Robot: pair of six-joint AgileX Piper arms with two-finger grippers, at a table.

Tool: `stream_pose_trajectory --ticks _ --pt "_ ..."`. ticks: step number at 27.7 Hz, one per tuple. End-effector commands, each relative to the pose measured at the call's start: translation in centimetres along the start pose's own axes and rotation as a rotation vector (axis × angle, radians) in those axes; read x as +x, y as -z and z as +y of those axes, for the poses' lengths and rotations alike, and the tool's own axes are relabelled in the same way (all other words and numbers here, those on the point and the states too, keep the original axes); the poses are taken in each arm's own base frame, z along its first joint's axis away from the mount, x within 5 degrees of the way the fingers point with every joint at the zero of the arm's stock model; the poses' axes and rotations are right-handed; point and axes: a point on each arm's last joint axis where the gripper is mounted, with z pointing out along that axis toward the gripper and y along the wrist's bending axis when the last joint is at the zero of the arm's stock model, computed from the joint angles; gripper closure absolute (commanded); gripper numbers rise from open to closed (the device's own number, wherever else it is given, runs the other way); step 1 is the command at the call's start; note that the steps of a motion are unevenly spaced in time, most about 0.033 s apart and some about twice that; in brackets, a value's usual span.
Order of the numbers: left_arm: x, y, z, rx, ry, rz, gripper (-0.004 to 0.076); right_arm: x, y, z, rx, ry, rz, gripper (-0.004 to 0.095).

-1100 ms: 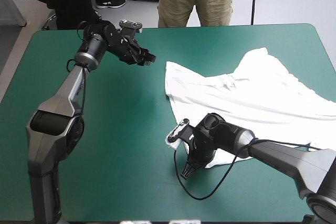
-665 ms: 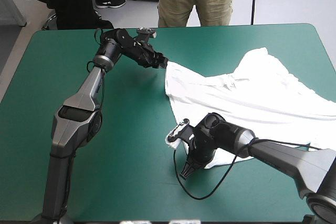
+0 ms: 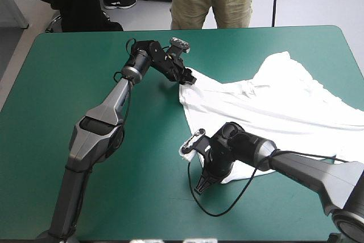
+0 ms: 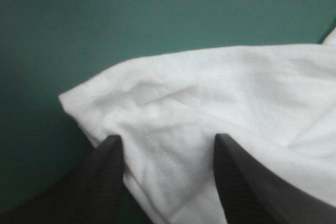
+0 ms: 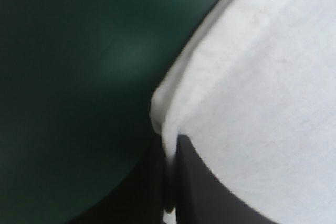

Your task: Fold the cloth

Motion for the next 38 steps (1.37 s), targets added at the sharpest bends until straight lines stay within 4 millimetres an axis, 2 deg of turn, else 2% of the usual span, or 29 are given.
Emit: stream_pose_trajectory --ticks 1,6,13,15,20,27,29,32,38 --pt "-1.0 1.9 -0.7 -0.065 -0.03 -0.021 0.0336 0.1 -0.4 1.7 -0.133 -0.086 0.02 0.0925" --pt "-2.1 3.0 -0.5 -0.12 -0.04 -0.081 0.0336 0.1 -0.4 1.6 -0.129 -0.083 0.021 0.0926" --pt "-0.5 0.1 -0.3 -0.1 0.003 0.018 0.0343 0.1 -0.4 1.6 -0.128 -0.08 0.021 0.0926" --pt "-0.3 -0.8 -0.9 -0.068 -0.004 0.029 0.0396 0.1 -0.4 1.6 -0.128 -0.08 0.021 0.0926" --pt "0.1 -1.9 -2.4 -0.013 -0.047 0.081 0.0737 0.1 -0.4 1.6 -0.128 -0.08 0.021 0.0925" --pt "-0.1 -1.7 -3.1 0.029 -0.056 0.076 0.0741 0.1 -0.4 1.6 -0.128 -0.087 0.021 0.0926" --pt "-0.5 -0.7 -3.2 0.026 -0.065 0.074 0.0741 0.1 -0.3 1.6 -0.128 -0.09 0.013 0.0926" --pt "-1.4 2.3 -2.6 -0.013 -0.078 0.044 0.0741 0.0 0.8 1.6 -0.127 -0.107 -0.039 0.0925" --pt "-3.3 11.0 -2.3 -0.084 -0.094 -0.075 0.0741 0.4 4.9 1.2 -0.074 -0.122 -0.138 0.0925"
